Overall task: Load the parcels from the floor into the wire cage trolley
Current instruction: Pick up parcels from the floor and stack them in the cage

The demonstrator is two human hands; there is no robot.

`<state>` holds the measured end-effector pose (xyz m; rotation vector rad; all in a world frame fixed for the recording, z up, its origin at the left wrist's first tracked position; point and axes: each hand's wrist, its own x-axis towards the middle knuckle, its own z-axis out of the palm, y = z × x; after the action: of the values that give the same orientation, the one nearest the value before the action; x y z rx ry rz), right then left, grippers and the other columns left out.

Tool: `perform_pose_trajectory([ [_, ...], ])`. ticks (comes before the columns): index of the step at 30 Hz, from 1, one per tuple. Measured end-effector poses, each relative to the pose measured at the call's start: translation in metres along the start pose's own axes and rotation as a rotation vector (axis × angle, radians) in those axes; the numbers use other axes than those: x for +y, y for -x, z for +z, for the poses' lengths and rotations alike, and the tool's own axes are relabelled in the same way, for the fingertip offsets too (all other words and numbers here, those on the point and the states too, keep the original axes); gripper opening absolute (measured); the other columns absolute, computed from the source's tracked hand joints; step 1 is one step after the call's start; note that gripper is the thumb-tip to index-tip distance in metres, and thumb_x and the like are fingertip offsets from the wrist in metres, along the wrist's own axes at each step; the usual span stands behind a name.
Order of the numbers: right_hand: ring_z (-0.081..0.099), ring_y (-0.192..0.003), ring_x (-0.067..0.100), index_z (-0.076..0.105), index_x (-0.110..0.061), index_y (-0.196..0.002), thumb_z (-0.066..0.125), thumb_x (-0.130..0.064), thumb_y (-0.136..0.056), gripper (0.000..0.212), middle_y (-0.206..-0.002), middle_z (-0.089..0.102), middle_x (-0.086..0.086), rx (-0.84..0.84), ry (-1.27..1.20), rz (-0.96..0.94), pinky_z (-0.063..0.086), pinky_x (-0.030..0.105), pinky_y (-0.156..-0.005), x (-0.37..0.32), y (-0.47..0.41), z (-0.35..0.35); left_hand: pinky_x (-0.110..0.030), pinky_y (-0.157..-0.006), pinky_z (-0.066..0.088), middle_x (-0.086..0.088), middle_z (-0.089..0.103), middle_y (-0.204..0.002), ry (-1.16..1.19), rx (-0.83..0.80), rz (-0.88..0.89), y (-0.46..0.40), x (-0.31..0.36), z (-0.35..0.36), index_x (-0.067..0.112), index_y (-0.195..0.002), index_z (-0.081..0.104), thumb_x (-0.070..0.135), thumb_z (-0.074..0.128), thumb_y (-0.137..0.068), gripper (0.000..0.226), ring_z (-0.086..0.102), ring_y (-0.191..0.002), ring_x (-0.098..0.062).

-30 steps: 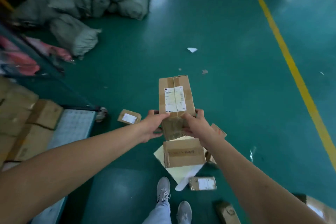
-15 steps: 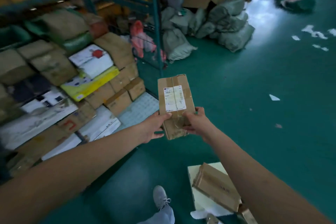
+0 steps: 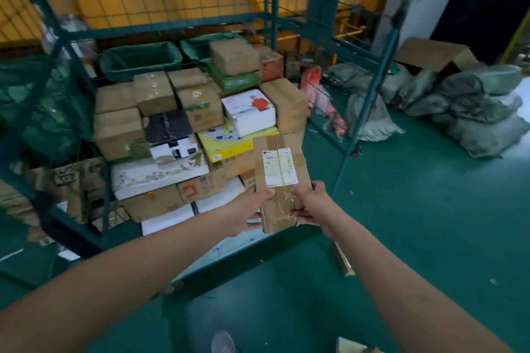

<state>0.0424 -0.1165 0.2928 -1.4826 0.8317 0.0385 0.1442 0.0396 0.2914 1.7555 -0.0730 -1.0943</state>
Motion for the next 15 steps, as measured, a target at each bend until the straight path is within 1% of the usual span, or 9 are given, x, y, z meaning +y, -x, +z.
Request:
perform_pose_trajectory([
  [2,0.073,-0.082,0.024,0.027,-0.025,-0.140,0.057,-0.036,-0.100,0.052,-0.109,0.070,0.011,-0.027,-0.001,0.009,0.064,0.034,-0.070,-0.018,-0.026,0.029,-0.039,-0.096,0.051,0.009,0.065,-0.128,0.012,0.028,-0.001,-0.016,0.007,-0.035,0.039,-0.132,0.055,0.047,0.062,-0.099,0.035,0.060,-0.114,-0.018],
  [3,0.074,-0.085,0.025,0.028,-0.025,-0.141,0.057,-0.034,-0.100,0.052,-0.108,0.069,0.011,-0.040,-0.015,0.015,0.064,0.033,-0.070,-0.027,-0.041,0.046,-0.037,-0.095,0.050,0.011,0.064,-0.126,0.022,0.036,-0.001,-0.024,0.012,-0.055,0.039,-0.131,0.054,0.046,0.061,-0.100,0.033,0.060,-0.111,-0.016],
  [5,0.076,-0.087,0.029,0.032,-0.023,-0.139,0.057,-0.034,-0.100,0.047,-0.108,0.068,0.011,-0.045,-0.059,0.032,0.064,0.040,-0.076,-0.043,-0.064,0.070,-0.036,-0.096,0.048,0.017,0.061,-0.116,0.019,0.029,0.020,-0.033,0.024,-0.085,0.042,-0.129,0.049,0.046,0.059,-0.101,0.029,0.058,-0.106,-0.013],
  [6,0.077,-0.085,0.029,0.037,-0.021,-0.135,0.057,-0.036,-0.100,0.043,-0.110,0.068,0.011,-0.041,-0.094,0.046,0.064,0.042,-0.076,-0.053,-0.081,0.085,-0.036,-0.097,0.045,0.020,0.057,-0.114,0.009,0.026,0.045,-0.039,0.033,-0.104,0.045,-0.131,0.044,0.049,0.058,-0.101,0.033,0.055,-0.110,-0.012],
  [7,0.077,-0.083,0.028,0.042,-0.020,-0.132,0.057,-0.039,-0.100,0.041,-0.112,0.069,0.012,-0.037,-0.134,0.067,0.064,0.042,-0.072,-0.061,-0.096,0.100,-0.036,-0.100,0.040,0.021,0.054,-0.118,-0.006,0.021,0.074,-0.048,0.038,-0.124,0.048,-0.137,0.039,0.054,0.057,-0.100,0.042,0.051,-0.119,-0.014],
  [9,0.077,-0.081,0.029,0.048,-0.020,-0.128,0.056,-0.047,-0.100,0.040,-0.110,0.069,0.013,-0.035,-0.242,0.112,0.061,0.036,-0.061,-0.073,-0.115,0.117,-0.034,-0.104,0.032,0.020,0.045,-0.134,-0.052,0.027,0.143,-0.061,0.049,-0.148,0.049,-0.151,0.028,0.059,0.051,-0.100,0.058,0.041,-0.133,-0.013],
  [11,0.074,-0.083,0.030,0.055,-0.020,-0.118,0.054,-0.050,-0.100,0.035,-0.105,0.066,0.012,-0.042,-0.362,0.160,0.059,0.033,-0.057,-0.083,-0.135,0.134,-0.029,-0.107,0.032,0.017,0.039,-0.149,-0.088,0.049,0.223,-0.076,0.059,-0.173,0.041,-0.156,0.028,0.054,0.044,-0.105,0.055,0.041,-0.135,-0.012],
  [13,0.066,-0.080,0.025,0.059,-0.017,-0.110,0.052,-0.050,-0.100,0.035,-0.100,0.063,0.010,-0.040,-0.448,0.204,0.055,0.029,-0.054,-0.086,-0.154,0.143,-0.021,-0.107,0.037,0.016,0.036,-0.147,-0.164,0.088,0.288,-0.088,0.068,-0.189,0.033,-0.157,0.032,0.042,0.037,-0.111,0.048,0.042,-0.129,-0.011],
  [15,0.056,-0.071,0.020,0.059,-0.014,-0.112,0.053,-0.048,-0.098,0.037,-0.094,0.059,0.010,-0.049,-0.490,0.233,0.051,0.025,-0.050,-0.088,-0.175,0.150,-0.005,-0.090,0.040,0.016,0.037,-0.141,-0.232,0.115,0.362,-0.104,0.073,-0.205,0.026,-0.156,0.036,0.024,0.034,-0.113,0.043,0.047,-0.116,-0.004],
])
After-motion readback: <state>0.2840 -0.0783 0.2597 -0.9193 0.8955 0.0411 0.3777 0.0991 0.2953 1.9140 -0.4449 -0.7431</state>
